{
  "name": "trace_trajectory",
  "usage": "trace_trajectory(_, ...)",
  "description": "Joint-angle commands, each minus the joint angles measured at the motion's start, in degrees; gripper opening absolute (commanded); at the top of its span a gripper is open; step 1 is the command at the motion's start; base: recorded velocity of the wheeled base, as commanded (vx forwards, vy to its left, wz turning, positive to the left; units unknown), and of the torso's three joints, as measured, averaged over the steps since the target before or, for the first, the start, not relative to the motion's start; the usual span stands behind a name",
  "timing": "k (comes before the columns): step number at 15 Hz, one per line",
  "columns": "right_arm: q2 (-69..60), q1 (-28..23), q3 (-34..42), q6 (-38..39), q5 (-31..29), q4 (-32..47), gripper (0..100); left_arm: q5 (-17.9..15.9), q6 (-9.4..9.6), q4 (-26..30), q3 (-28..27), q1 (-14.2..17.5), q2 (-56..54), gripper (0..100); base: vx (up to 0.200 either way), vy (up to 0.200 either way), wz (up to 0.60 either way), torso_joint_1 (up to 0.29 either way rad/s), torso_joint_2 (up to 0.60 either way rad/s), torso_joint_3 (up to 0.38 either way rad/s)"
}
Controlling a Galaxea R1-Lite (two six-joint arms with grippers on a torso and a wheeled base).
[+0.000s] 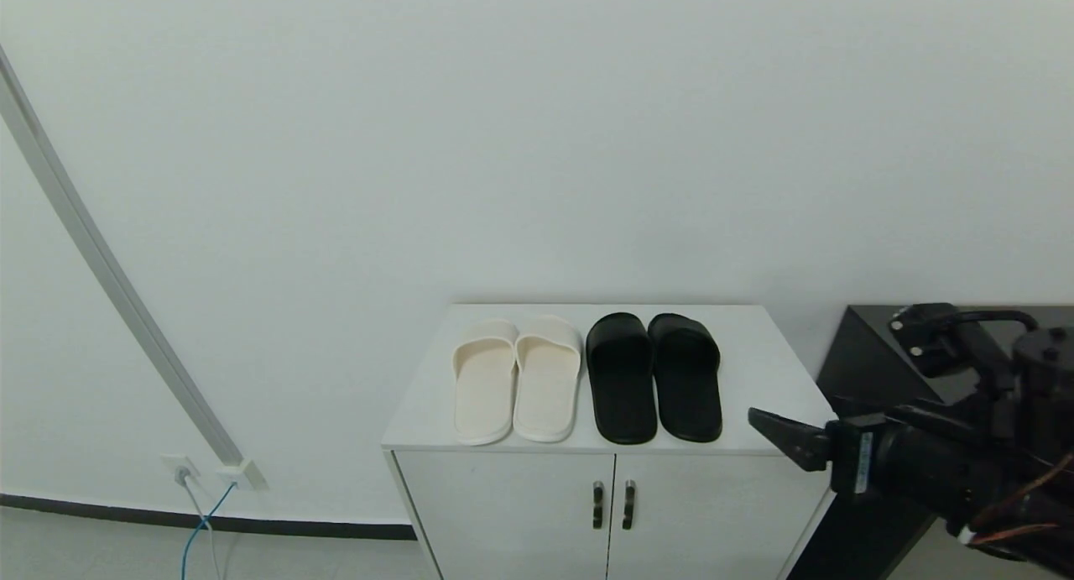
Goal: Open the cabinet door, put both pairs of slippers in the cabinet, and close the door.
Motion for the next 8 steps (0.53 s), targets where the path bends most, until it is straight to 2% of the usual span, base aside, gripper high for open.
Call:
trace_trajectory(1, 9.54, 4.33, -5.66, 1.13, -4.52, 0.17, 100, 0.0, 0.02, -0.02, -0.01, 0.02, 0.07, 0, 0.0, 0.0, 0.0, 0.0, 0.0, 0.0)
trace_trajectory(4, 17.53, 6.27, -10.5, 1.83, -11.02, -0.18, 100, 0.0, 0.02, -0.02, -0.01, 0.02, 0.07, 0, 0.0, 0.0, 0.0, 0.0, 0.0, 0.0)
trace_trajectory(8, 27.38, 6.27, -17.88, 3.59, -16.73, -0.36, 100, -0.09, 0.02, -0.02, -0.01, 0.02, 0.07, 0, 0.0, 0.0, 0.0, 0.0, 0.0, 0.0)
